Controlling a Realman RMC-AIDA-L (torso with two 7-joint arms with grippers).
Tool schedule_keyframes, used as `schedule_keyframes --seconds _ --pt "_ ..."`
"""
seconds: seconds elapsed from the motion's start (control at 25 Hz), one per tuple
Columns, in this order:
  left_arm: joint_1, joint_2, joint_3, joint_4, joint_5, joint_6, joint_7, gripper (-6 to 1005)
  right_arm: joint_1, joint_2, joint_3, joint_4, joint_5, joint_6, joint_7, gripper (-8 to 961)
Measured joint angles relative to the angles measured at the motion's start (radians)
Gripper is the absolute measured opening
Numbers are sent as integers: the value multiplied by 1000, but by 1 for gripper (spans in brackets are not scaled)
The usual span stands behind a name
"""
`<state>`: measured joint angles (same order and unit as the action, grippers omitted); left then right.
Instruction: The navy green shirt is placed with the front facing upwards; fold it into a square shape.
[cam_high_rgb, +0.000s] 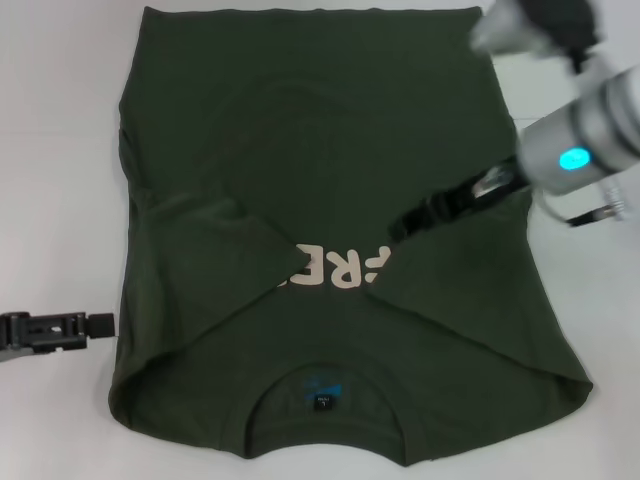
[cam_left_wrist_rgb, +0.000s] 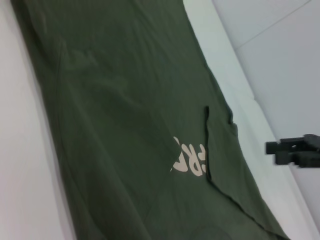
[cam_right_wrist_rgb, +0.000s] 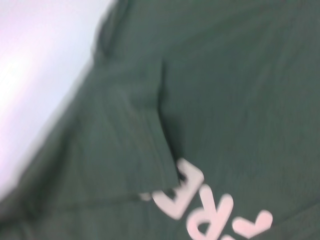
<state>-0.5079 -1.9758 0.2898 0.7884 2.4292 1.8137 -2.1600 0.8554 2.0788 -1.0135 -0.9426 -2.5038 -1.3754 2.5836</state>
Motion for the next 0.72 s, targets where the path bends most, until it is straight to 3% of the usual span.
schedule_keyframes --seconds 0.24,0.44,0.52,0.72 --pt "6 8 -6 32 8 24 -45 835 -144 -70 302 -6 270 -208 -124 541" --pt "5 8 5 37 47 26 -73 836 -301 -119 443 113 499 -320 -269 746" --pt "3 -2 33 35 55 17 -73 836 -356 -130 477 159 550 -338 -319 842" --pt "-9 -24 96 27 57 -46 -107 836 -438 -138 529 244 585 -340 -417 927"
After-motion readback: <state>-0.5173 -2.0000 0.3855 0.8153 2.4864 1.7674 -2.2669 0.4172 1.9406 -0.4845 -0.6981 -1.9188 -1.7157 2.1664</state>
